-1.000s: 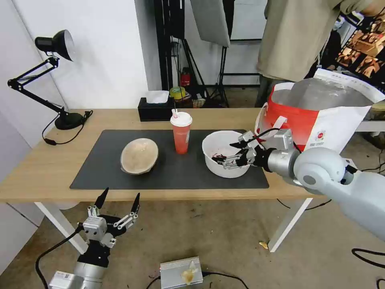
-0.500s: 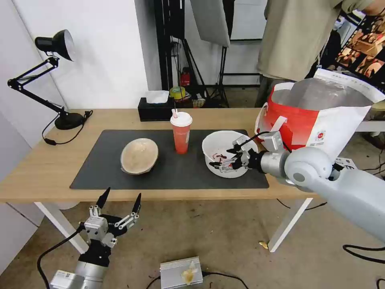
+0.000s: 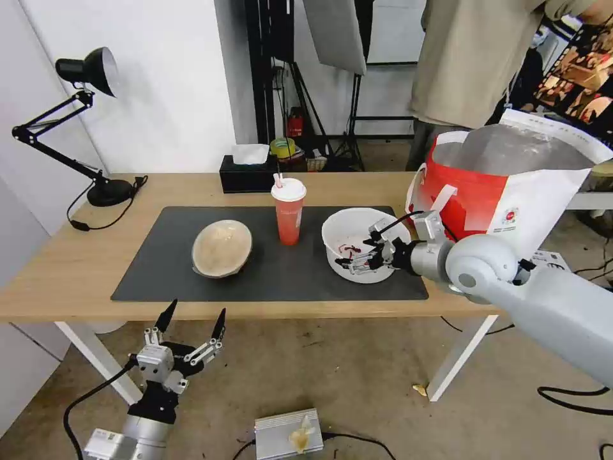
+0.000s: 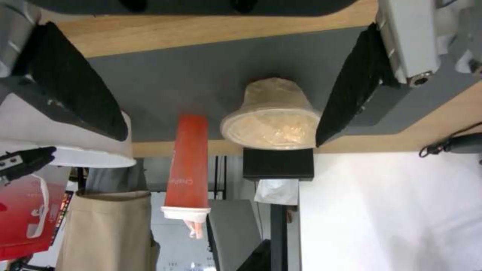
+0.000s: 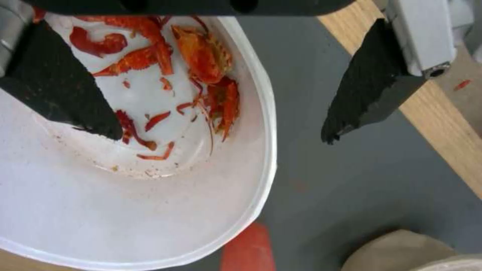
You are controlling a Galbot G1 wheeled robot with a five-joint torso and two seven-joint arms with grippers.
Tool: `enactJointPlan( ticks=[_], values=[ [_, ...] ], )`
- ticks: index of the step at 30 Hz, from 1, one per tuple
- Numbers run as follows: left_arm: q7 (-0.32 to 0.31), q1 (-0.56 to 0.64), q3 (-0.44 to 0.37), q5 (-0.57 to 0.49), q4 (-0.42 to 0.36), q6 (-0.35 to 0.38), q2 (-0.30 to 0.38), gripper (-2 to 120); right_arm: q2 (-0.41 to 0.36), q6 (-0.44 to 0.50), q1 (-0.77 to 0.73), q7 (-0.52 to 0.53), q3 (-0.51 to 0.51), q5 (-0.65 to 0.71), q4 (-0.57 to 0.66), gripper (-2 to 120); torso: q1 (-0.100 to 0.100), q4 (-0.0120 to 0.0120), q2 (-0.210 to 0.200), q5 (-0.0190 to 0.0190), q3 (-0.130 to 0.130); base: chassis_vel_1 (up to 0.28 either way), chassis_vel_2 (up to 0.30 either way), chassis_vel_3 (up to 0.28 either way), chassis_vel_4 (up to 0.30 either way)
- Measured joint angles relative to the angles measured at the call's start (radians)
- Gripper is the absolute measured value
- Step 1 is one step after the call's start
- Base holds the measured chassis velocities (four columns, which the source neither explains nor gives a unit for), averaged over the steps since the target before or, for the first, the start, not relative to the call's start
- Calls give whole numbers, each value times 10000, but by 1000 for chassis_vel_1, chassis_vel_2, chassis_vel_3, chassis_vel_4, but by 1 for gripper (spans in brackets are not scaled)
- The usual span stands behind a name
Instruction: Pick up the trash from the table and place it into the takeout bag.
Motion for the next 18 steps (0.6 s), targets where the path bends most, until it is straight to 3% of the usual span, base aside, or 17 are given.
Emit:
enactJointPlan(
  ticks=[18],
  values=[
    [31, -211, 37, -45, 404, -27, 37, 100, 373, -215, 663, 134, -704, -50, -374, 100, 0, 0, 0, 0, 0, 0, 0, 0, 0]
  ],
)
